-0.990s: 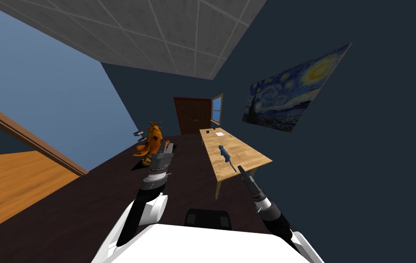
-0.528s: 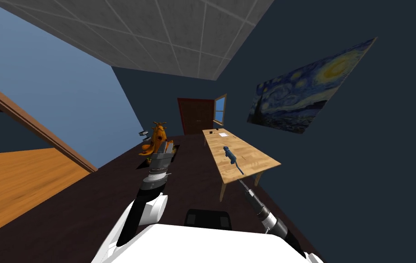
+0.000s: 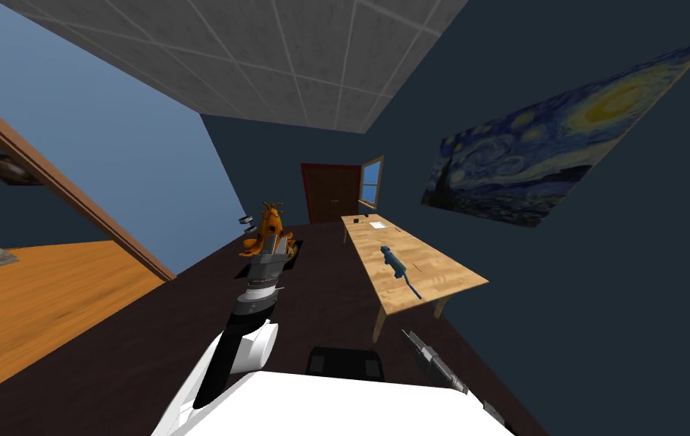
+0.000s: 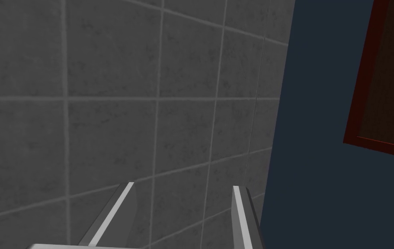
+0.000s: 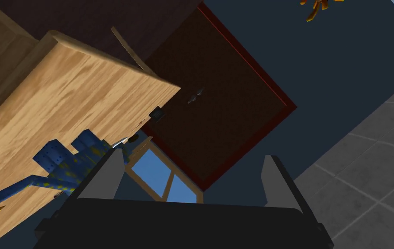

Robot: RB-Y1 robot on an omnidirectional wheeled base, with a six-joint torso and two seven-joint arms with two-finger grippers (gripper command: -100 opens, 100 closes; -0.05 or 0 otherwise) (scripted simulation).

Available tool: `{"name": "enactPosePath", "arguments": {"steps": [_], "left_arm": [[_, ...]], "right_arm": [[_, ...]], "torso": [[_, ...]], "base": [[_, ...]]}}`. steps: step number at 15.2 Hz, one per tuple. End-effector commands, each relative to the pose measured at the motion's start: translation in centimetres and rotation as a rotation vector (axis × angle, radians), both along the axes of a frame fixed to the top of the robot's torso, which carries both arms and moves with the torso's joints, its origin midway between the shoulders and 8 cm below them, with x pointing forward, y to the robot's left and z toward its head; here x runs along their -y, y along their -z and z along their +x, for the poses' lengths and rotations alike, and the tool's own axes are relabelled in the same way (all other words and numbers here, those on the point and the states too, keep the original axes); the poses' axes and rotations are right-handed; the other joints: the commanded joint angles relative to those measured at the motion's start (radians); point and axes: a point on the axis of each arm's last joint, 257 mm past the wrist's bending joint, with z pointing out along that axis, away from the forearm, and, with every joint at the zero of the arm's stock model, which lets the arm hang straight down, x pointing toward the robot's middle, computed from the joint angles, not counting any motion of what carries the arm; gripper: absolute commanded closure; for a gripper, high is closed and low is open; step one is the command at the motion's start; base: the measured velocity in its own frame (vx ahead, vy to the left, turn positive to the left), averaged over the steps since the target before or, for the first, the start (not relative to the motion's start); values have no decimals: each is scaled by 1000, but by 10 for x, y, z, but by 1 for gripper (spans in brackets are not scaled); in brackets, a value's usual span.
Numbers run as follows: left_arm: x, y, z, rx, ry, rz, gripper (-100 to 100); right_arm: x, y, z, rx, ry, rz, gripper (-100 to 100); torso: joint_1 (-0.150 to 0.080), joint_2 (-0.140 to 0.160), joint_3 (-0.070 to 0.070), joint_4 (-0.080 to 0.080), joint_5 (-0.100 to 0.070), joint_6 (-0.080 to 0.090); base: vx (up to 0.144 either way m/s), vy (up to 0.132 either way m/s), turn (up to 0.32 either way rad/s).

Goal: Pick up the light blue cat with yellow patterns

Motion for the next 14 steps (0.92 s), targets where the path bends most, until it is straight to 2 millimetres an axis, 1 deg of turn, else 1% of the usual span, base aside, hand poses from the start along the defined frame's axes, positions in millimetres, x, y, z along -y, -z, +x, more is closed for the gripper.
{"name": "enactPosePath", "arguments": {"steps": [1,2,3,4,5,6,7,8,9,10,11,12,13,14], "left_arm": [[0,0,0,0,0,0,0],[0,0,0,0,0,0,0],[0,0,0,0,0,0,0],[0,0,0,0,0,0,0],[0,0,0,0,0,0,0],[0,0,0,0,0,0,0],[0,0,0,0,0,0,0],[0,0,0,0,0,0,0],[0,0,0,0,0,0,0],[0,0,0,0,0,0,0],[0,0,0,0,0,0,0],[0,0,0,0,0,0,0],[0,0,0,0,0,0,0],[0,0,0,0,0,0,0]], "right_arm": [[14,20,-19,-67,-18,-51,-100],[26,37,-37,-119,-39,-96,-100],[31,43,-42,-136,-43,-110,-100],[32,43,-43,-139,-41,-111,-100],[47,57,-62,-190,-72,-165,-100],[52,64,-68,-210,-64,-170,-100],[52,64,-68,-210,-64,-170,-100],[73,81,-93,-279,-82,-223,-100],[75,81,-94,-281,-87,-229,-100],[94,93,-116,-340,-109,-281,-100],[99,95,-119,-350,-109,-287,-100],[99,95,-119,-350,-109,-287,-100],[121,104,-143,-411,-129,-341,-100],[124,105,-145,-417,-129,-344,-100]], "torso": [[0,0,0,0,0,0],[0,-1,-1,0,0,0],[1,-3,-2,-1,0,0],[1,-3,-2,-1,0,0],[-1,-2,-2,-1,0,0],[-2,-2,-1,-1,0,0],[-3,-2,-1,-1,0,0],[-4,-1,-1,0,0,0],[-4,-2,-1,0,-1,0],[-3,-3,-2,-1,0,0],[-3,-4,-3,-1,0,0],[-2,-5,-3,-1,0,0],[-2,-4,-3,-1,0,0],[-3,-4,-3,-1,0,0]], "base": [[124,111,79],[153,133,96],[152,139,70],[107,86,15],[117,81,96],[125,78,88],[92,48,14],[133,71,64],[148,87,76],[173,81,115],[182,98,89],[138,80,23],[149,64,83],[180,68,86]]}}
